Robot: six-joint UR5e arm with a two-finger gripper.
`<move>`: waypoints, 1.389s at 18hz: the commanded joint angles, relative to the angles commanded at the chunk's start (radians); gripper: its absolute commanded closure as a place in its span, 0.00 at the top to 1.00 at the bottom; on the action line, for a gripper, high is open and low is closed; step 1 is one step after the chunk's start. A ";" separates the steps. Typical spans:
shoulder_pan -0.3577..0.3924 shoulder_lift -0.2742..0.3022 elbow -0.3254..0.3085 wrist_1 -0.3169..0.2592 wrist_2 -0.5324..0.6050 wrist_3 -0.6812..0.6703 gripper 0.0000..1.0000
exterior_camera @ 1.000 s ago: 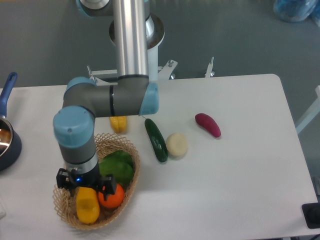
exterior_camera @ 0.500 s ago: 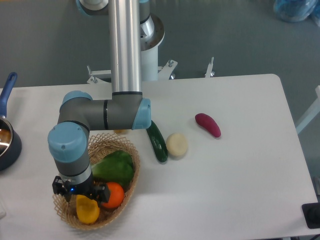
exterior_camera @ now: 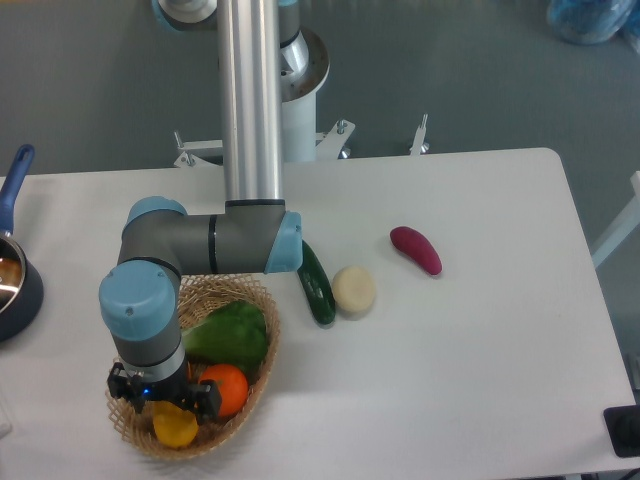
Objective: Pick up the mango from the basket
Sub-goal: 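Lower the gripper onto the yellow mango and close on it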
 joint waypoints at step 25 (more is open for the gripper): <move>0.049 0.164 -0.018 -0.003 0.011 0.132 0.33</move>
